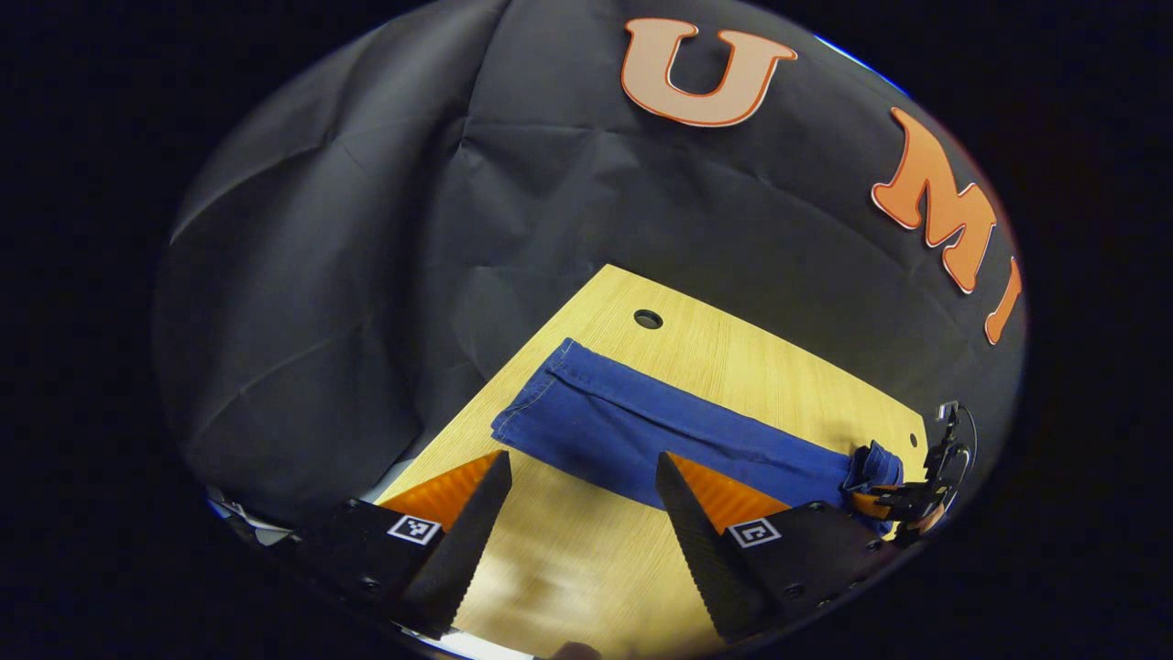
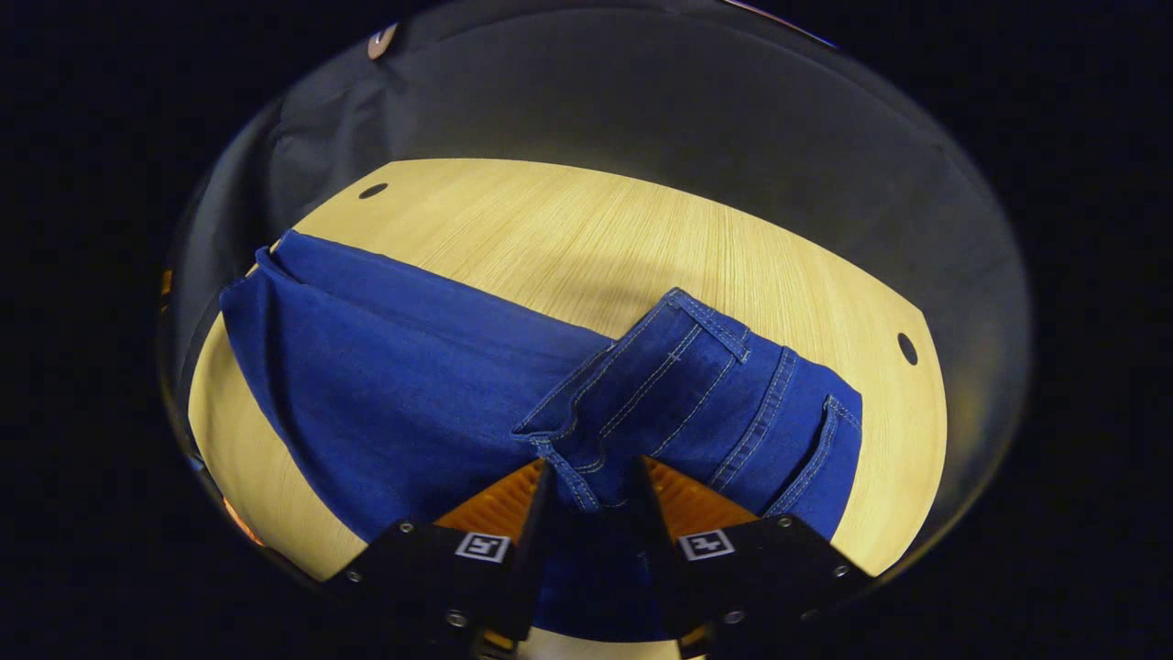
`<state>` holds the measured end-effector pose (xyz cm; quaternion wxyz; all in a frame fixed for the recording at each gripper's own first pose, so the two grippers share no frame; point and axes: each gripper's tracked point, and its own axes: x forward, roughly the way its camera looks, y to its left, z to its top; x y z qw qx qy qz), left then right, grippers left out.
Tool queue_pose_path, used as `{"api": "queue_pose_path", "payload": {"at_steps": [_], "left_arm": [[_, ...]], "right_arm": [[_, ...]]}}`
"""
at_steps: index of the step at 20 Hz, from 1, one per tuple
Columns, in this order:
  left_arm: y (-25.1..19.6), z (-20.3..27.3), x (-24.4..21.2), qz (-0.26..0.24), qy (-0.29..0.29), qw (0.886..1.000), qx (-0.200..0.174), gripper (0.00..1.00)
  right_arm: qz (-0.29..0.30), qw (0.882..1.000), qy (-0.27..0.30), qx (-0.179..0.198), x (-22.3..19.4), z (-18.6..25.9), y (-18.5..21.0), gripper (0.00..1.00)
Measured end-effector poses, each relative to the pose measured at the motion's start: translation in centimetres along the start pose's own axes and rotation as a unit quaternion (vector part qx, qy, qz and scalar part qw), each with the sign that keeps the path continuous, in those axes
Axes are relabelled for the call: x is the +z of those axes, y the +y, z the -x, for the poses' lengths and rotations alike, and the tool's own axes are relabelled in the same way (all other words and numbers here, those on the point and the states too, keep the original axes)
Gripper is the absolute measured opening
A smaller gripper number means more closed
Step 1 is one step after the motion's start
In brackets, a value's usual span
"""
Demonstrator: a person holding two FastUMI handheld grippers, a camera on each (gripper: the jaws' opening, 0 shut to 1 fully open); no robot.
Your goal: Grasp the waist and the cuffs of the jeans and fold them to make the two legs overlap; first hold the waist and fold one-third of the jeans toward the cuffs, then hold the cuffs and fold the remaining one-third in the same direction to finish folding.
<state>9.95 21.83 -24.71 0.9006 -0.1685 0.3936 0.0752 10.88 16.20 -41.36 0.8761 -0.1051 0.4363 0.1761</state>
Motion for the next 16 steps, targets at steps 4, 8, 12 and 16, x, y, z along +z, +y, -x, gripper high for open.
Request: {"api": "queue_pose_path", "payload": {"at_steps": [4,8,12,16], "left_arm": [[-0.1,0.1,0.0,-0.003,0.003,1.0,-0.003,0.98],[-0.3,-0.1,-0.2,0.008,0.006,1.0,-0.01,0.98],[-0.1,0.2,-0.3,0.011,0.01,1.0,-0.017,0.98],[0.0,0.0,-0.4,0.017,0.01,1.0,-0.01,0.98]], "right_arm": [[-0.019,0.998,-0.021,0.049,1.6,2.3,1.5,0.34],[0.034,0.996,-0.084,0.019,4.2,4.0,0.3,0.26],[0.053,0.998,-0.015,0.026,0.5,2.4,0.6,0.39],[0.008,0.999,-0.008,0.043,1.1,1.0,2.6,0.75]]}}
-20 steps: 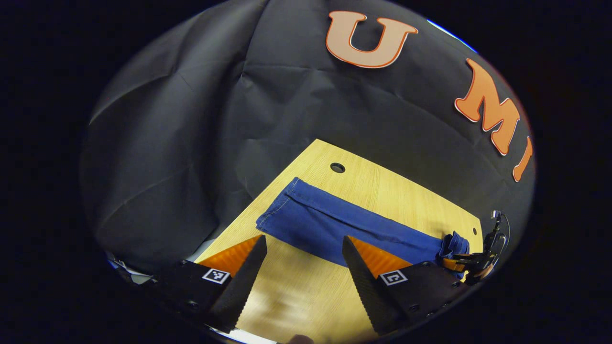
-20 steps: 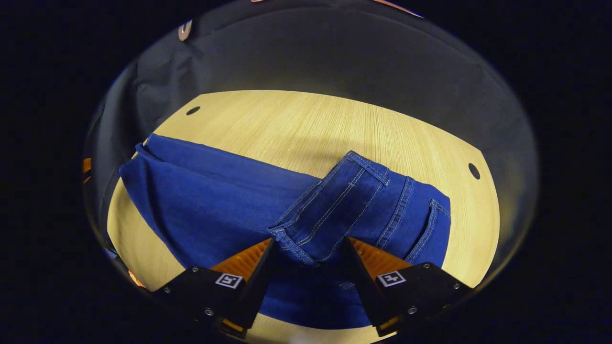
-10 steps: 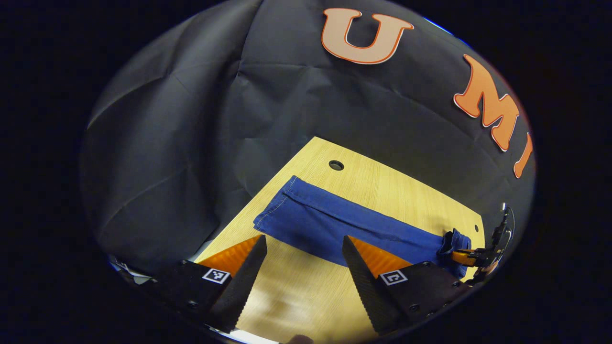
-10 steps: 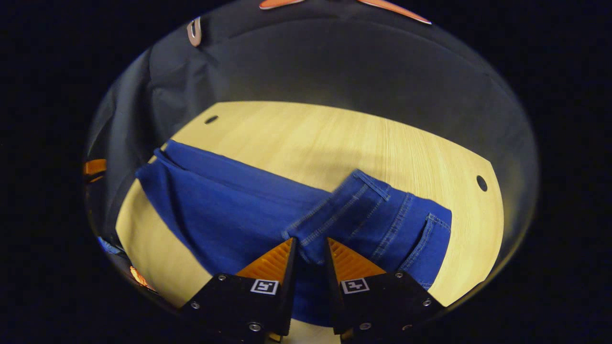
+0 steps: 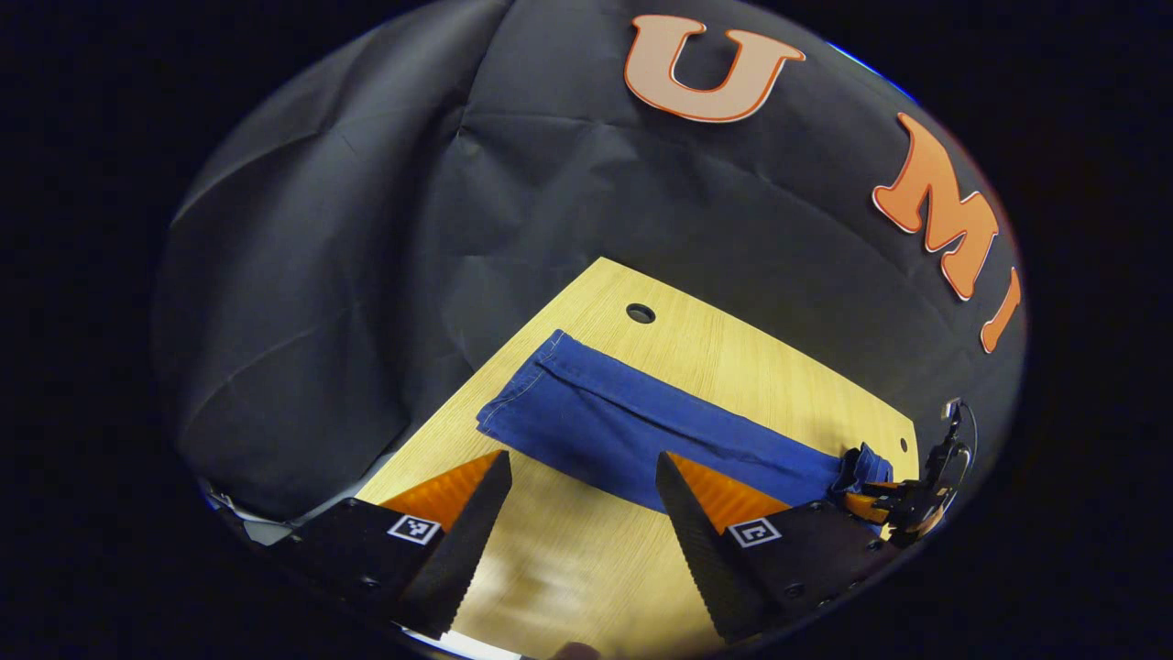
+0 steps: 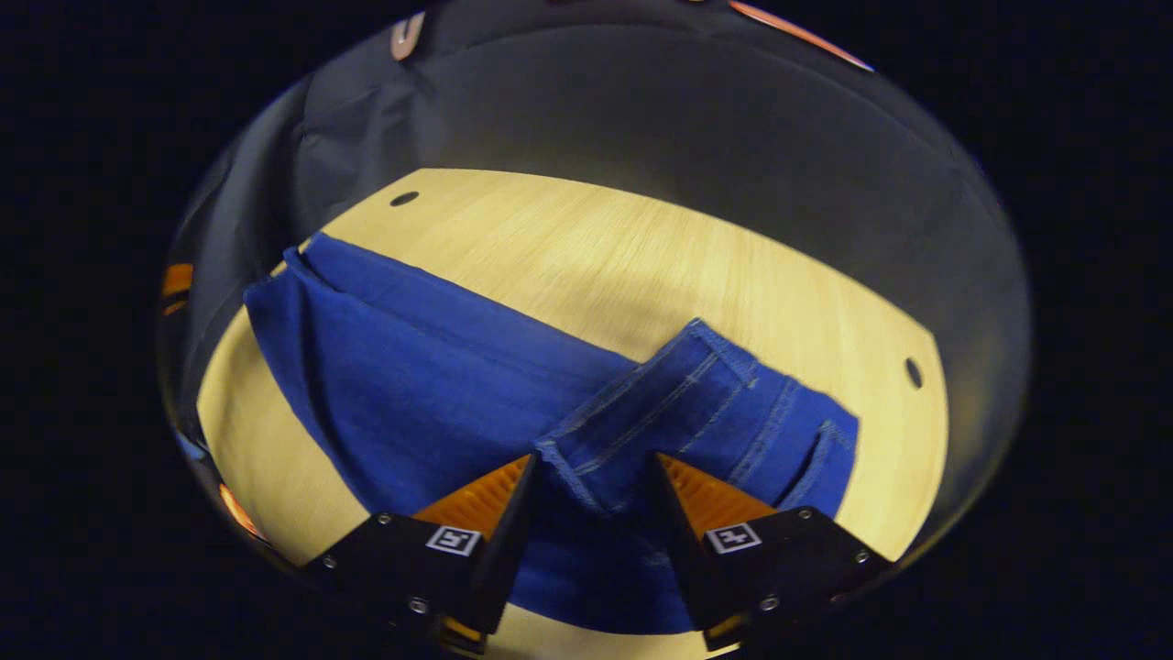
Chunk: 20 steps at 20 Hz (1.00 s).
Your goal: Grasp the waist and the cuffs of the jeans and fold them to make the two legs overlap; first hold the waist and fold one-third of the jeans toward the cuffs, then hold the cuffs and fold the remaining one-third in the same direction to finish folding.
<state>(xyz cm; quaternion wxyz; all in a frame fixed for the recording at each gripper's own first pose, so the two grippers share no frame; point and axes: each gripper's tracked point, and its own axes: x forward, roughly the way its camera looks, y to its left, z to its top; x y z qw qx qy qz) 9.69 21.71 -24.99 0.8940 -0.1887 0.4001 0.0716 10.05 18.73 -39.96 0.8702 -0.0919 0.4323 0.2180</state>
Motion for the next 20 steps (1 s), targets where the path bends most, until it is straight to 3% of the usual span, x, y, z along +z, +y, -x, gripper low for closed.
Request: {"api": "queue_pose_path", "payload": {"at_steps": [1,2,3,6,8,15,20], "left_arm": [[0.1,0.0,0.0,0.001,0.0,1.0,0.005,0.98],[0.1,-0.1,0.0,0.003,-0.001,1.0,0.008,0.98],[0.0,-0.1,0.0,0.005,0.0,1.0,0.01,0.98],[0.0,-0.1,0.1,0.008,0.003,1.0,0.013,0.98],[0.0,-0.1,0.2,0.005,0.002,1.0,0.01,0.98],[-0.1,-0.1,0.1,0.008,0.003,1.0,0.003,0.98],[-0.2,-0.1,0.1,0.01,0.008,1.0,-0.004,0.98]], "right_arm": [[0.005,1.0,-0.002,-0.008,0.1,-0.1,-0.5,0.8],[0.008,1.0,-0.001,-0.03,-0.1,-0.4,-1.4,0.95],[0.012,0.998,0.001,-0.065,-0.3,-1.0,-3.0,0.76],[-0.008,0.997,-0.006,-0.08,0.1,-0.9,-3.1,0.27],[-0.018,0.998,-0.006,-0.053,-0.1,-0.3,-2.6,0.13],[-0.06,0.994,-0.091,0.015,4.4,4.8,-0.6,0.12],[-0.031,0.996,-0.058,0.059,1.5,5.7,3.8,0.11]]}}
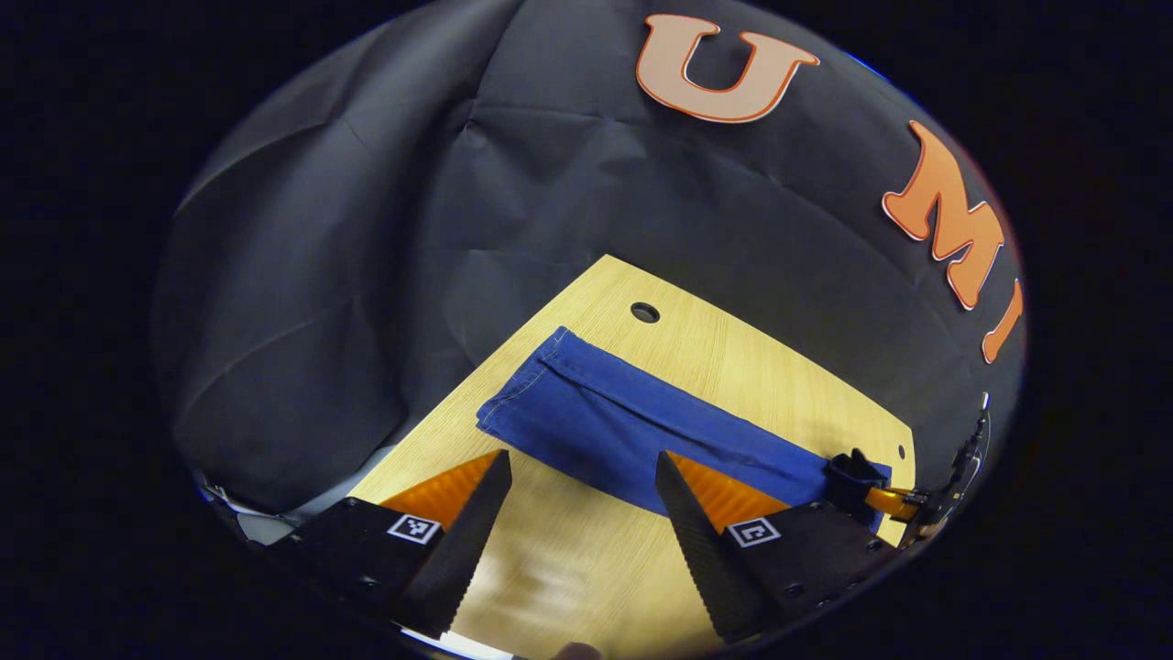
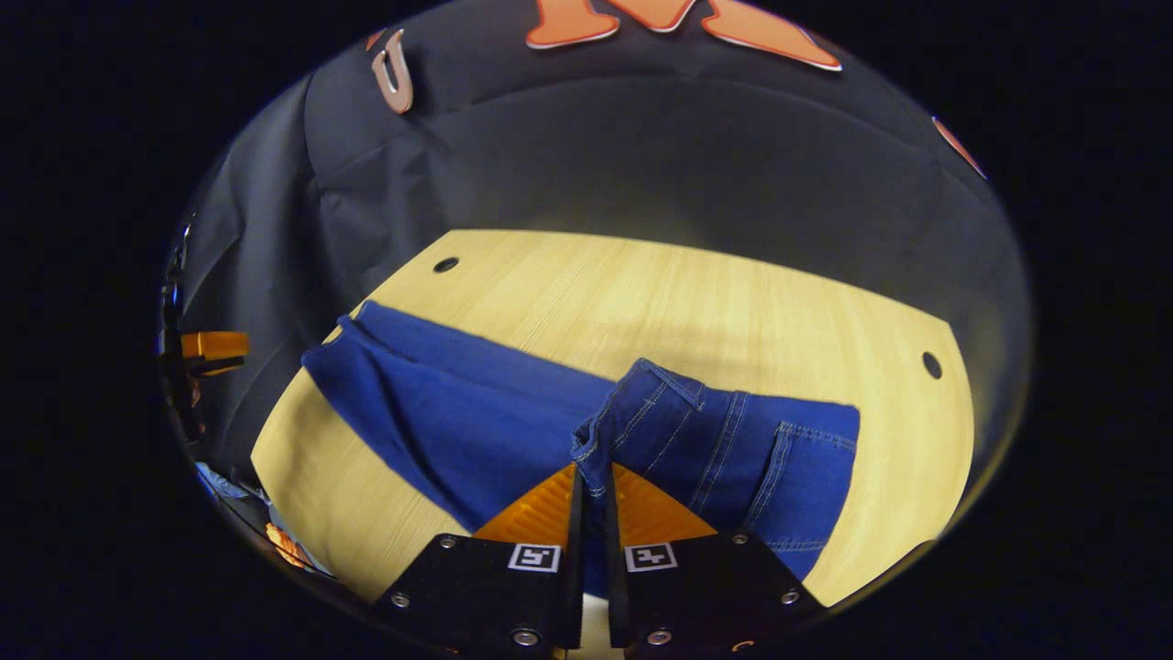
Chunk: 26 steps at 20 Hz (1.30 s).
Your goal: Grasp the waist and the cuffs of the jeans and fold them to make the two legs overlap; first hold the waist and fold one-third of the jeans toward the cuffs, then hold the cuffs and fold the remaining one-third in the same direction to finish folding.
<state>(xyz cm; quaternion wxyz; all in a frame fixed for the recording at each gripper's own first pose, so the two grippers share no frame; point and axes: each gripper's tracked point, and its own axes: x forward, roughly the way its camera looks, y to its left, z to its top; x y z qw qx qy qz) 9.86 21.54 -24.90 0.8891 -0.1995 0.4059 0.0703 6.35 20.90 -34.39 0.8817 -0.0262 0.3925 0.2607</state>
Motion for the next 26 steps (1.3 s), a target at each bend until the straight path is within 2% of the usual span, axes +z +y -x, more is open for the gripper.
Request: {"api": "queue_pose_path", "payload": {"at_steps": [1,3,5,7,9,11,15,20,22,26], "left_arm": [[0.0,-0.3,0.0,0.002,0.001,1.0,-0.003,0.98],[-0.1,-0.7,-0.1,0.009,0.009,1.0,-0.008,0.98],[-0.3,-2.0,-0.5,0.023,0.03,0.999,-0.02,0.97],[0.9,-3.9,-0.6,0.05,0.044,0.997,-0.028,0.98],[1.6,-5.7,-0.3,0.096,0.058,0.993,-0.038,0.98],[2.6,-7.5,-0.9,0.161,0.082,0.982,-0.051,0.98],[5.5,-10.0,-2.5,0.223,0.112,0.967,-0.047,0.98],[6.2,-12.6,-2.5,0.242,0.122,0.96,-0.063,0.98],[5.3,-14.2,-2.6,0.25,0.127,0.957,-0.078,0.98],[4.1,-16.3,-0.4,0.262,0.082,0.954,-0.121,0.93]], "right_arm": [[0.011,1.0,0.006,0.009,-0.5,-0.4,1.2,0.12],[0.023,1.0,0.006,-0.007,-0.9,-0.8,1.3,0.12],[-0.002,1.0,0.011,-0.012,-0.6,-0.4,1.0,0.12],[-0.036,0.999,0.011,0.004,0.2,0.3,1.4,0.12],[-0.061,0.998,-0.016,0.004,2.5,1.5,1.2,0.64],[-0.085,0.996,-0.035,-0.011,3.7,2.6,0.1,0.84],[-0.113,0.989,-0.077,-0.052,6.0,4.6,-1.8,0.88],[-0.137,0.982,-0.099,-0.087,7.3,7.4,-2.6,0.88],[-0.145,0.979,-0.108,-0.097,7.4,8.6,-3.0,0.88],[-0.154,0.973,-0.118,-0.125,7.0,11.2,-3.7,0.89]]}}
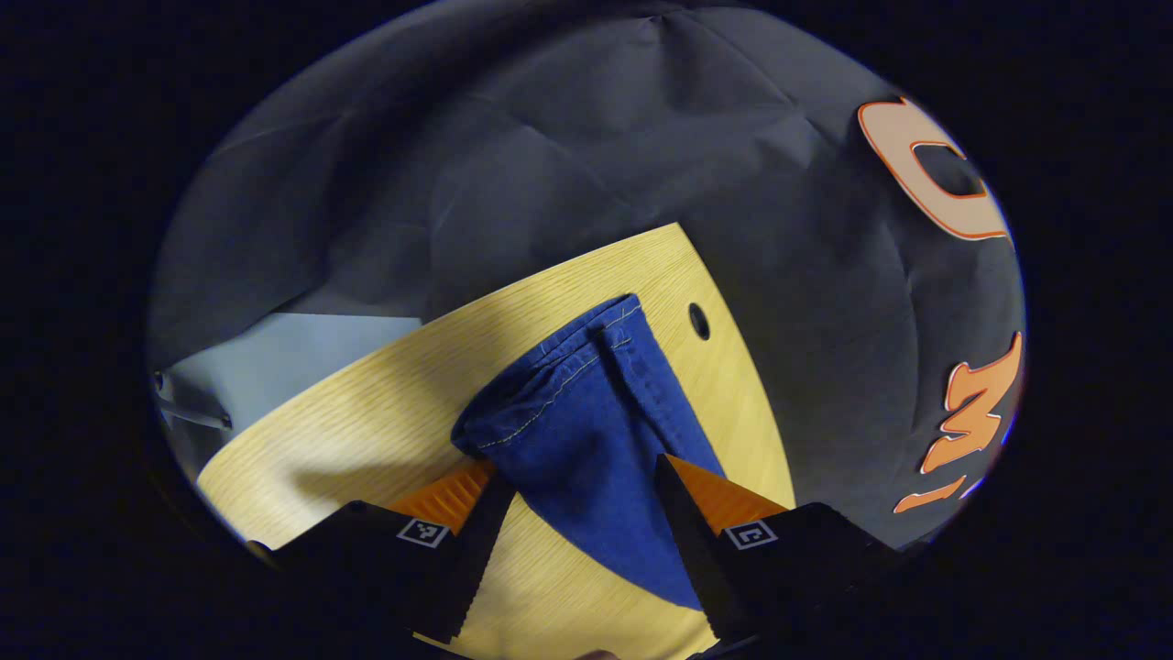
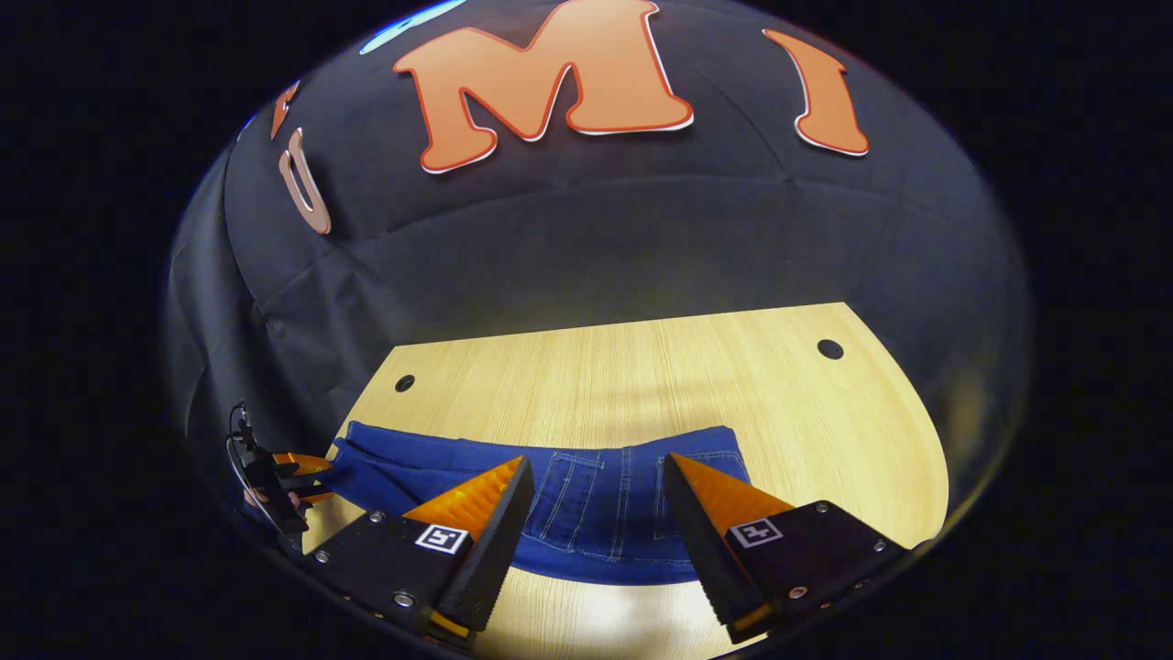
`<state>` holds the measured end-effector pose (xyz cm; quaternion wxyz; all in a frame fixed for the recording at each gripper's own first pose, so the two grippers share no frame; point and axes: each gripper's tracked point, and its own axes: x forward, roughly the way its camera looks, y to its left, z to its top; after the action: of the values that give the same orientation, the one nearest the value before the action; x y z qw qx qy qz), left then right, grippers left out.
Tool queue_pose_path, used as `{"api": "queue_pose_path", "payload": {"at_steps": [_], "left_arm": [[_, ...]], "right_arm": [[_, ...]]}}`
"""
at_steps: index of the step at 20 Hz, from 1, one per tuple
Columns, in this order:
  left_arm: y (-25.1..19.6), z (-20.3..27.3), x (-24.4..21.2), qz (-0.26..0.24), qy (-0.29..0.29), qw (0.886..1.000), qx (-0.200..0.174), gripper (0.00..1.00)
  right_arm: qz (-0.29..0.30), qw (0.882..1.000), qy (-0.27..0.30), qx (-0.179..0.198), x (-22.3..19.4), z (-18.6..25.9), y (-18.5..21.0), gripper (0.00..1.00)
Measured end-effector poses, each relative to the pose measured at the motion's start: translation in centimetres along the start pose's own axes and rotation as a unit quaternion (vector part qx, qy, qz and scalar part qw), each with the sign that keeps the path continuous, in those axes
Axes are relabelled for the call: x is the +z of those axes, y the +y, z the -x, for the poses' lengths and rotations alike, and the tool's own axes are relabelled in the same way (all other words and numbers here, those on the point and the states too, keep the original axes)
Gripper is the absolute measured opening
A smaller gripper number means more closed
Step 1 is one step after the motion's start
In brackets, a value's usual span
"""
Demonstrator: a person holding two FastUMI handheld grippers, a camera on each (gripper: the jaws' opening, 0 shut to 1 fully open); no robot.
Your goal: Grasp the waist and the cuffs of the jeans and fold them to make the two legs overlap; first hold the waist and fold one-third of the jeans toward the cuffs, then hold the cuffs and fold the remaining one-third in the same direction to finish folding.
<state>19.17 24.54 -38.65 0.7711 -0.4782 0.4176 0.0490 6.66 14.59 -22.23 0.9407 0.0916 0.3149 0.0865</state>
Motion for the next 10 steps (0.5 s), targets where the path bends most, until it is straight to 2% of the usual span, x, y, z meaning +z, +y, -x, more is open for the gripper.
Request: {"api": "queue_pose_path", "payload": {"at_steps": [1,3,4,5,6,7,8,9,10], "left_arm": [[-0.2,-0.5,0.2,0.001,-0.004,1.0,-0.007,0.92],[-0.8,-1.6,0.6,0.028,-0.008,0.999,-0.028,0.75],[-0.4,-2.0,0.8,0.042,-0.015,0.999,-0.031,0.65],[0.6,-2.5,0.8,0.049,-0.01,0.999,-0.017,0.64],[0.3,-2.8,1.0,0.081,-0.021,0.996,-0.028,0.36],[-0.3,-2.7,1.2,0.084,-0.017,0.996,-0.034,0.08],[0.5,-4.2,0.6,0.082,-0.023,0.996,-0.027,0.1],[0.1,-1.5,0.7,0.067,-0.031,0.997,-0.023,0.05],[-0.3,-1.7,1.0,0.046,-0.037,0.998,-0.022,0.04]], "right_arm": [[0.002,1.0,-0.002,-0.004,0.0,0.6,-0.2,0.88],[0.006,1.0,-0.002,-0.017,-0.3,1.6,-0.7,0.89],[0.007,1.0,0.0,-0.026,-0.7,2.0,-1.0,0.88],[0.005,1.0,0.0,-0.027,-1.0,2.5,-1.1,0.88],[0.002,1.0,0.003,-0.03,-1.4,2.9,-1.3,0.89],[-0.001,1.0,0.004,-0.03,-1.6,3.0,-1.4,0.89],[-0.003,1.0,0.004,-0.031,-1.8,3.2,-1.5,0.89],[-0.006,1.0,0.002,-0.031,-1.9,3.3,-1.6,0.89],[-0.008,1.0,0.0,-0.026,-1.9,3.4,-1.6,0.89]]}}
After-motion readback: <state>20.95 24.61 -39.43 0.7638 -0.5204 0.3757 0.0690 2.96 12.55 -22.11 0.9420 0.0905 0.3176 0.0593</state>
